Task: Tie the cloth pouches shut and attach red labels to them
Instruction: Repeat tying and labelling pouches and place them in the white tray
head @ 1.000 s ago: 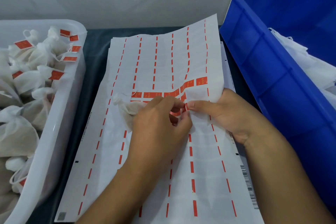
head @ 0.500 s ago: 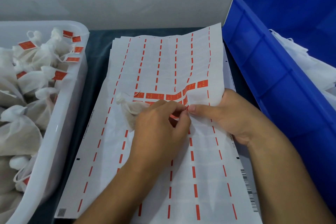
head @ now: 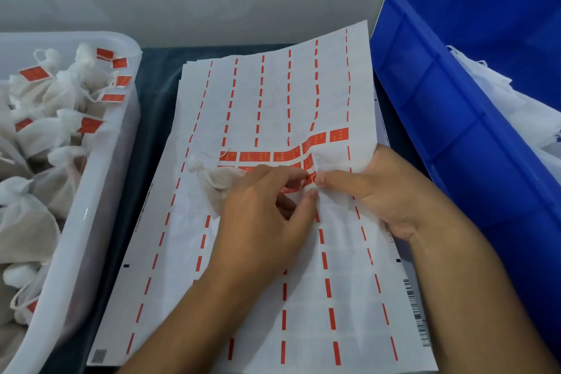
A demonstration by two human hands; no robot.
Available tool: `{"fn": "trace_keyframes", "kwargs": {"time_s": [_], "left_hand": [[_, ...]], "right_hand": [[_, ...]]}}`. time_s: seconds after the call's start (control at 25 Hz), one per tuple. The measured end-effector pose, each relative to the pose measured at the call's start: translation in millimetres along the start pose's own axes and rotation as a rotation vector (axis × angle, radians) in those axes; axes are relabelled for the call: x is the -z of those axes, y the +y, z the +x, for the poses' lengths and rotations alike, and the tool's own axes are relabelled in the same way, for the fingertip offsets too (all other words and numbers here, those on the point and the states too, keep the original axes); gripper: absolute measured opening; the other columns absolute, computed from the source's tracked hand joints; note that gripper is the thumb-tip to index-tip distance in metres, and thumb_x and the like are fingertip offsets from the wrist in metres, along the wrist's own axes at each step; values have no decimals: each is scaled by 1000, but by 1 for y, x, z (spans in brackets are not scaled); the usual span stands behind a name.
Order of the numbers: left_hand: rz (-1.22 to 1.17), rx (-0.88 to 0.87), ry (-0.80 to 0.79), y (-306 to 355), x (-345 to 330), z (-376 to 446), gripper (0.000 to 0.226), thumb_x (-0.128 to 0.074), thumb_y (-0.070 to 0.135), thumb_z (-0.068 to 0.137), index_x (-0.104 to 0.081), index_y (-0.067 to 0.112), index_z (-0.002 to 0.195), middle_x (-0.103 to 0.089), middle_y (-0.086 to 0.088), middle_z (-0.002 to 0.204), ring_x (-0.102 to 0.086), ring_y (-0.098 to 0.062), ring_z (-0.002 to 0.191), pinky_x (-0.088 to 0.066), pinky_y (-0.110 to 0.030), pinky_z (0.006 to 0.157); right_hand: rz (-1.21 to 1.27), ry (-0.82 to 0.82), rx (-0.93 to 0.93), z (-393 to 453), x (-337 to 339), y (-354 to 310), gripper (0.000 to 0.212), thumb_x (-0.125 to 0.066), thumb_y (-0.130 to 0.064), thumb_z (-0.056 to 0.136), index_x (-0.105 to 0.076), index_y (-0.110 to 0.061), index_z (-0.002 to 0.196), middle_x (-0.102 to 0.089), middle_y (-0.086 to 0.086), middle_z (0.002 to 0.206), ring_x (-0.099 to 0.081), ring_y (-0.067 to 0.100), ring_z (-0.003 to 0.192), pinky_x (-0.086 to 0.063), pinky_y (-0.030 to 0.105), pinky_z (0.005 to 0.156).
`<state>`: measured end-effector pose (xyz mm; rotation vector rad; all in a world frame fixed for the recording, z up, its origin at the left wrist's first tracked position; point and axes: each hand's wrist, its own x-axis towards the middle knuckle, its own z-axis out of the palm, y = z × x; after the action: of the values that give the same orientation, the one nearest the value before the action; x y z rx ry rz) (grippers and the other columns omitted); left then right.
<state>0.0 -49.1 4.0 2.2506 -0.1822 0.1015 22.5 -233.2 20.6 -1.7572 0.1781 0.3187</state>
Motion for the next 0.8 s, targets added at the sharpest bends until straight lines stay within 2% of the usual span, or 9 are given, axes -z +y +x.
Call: {"fn": "trace_keyframes", "kwargs": {"time_s": [0.12, 0.2, 0.32, 0.44, 0.8], "left_hand": [[-34, 34, 25, 0, -2, 1, 19, -71, 47, 91, -71, 42, 109, -67, 26, 97, -65, -1, 78, -55, -11, 72], [-93, 73, 33, 1, -3, 1, 10, -73, 45, 90, -69, 45, 99, -67, 29, 90, -64, 5, 84, -52, -6, 66], [-131, 98, 29, 1, -2, 1, 6, -74, 46, 89, -67, 47, 89, -66, 32, 86, -62, 12, 87, -48, 1, 65], [-125, 77, 38, 1, -1, 2, 12, -74, 42, 90, -66, 47, 84, -64, 34, 80, -61, 14, 88, -43, 5, 64], [-140, 77, 25, 4, 4, 6, 25, -71, 38, 92, -59, 51, 75, -62, 36, 76, -60, 16, 89, -42, 4, 66]], "right_hand": [[-6, 15, -14, 1, -3, 0, 34, -81, -33, 87, -71, -37, 119, -78, -16, 106, -78, 19, 90, -63, 50, 83], [-4, 15, -18, 2, -5, -1, 34, -81, -32, 87, -71, -36, 119, -78, -16, 105, -78, 19, 88, -63, 50, 83], [-31, 20, -23, 2, -5, -2, 32, -82, -35, 86, -71, -37, 115, -78, -17, 102, -78, 16, 85, -64, 48, 80], [-74, 19, -20, 1, -4, -4, 34, -81, -38, 85, -69, -39, 117, -77, -18, 104, -78, 15, 85, -64, 47, 79], [-36, 2, 3, -2, -3, -5, 32, -83, -36, 83, -70, -41, 112, -77, -21, 101, -78, 12, 85, -64, 44, 79]]}}
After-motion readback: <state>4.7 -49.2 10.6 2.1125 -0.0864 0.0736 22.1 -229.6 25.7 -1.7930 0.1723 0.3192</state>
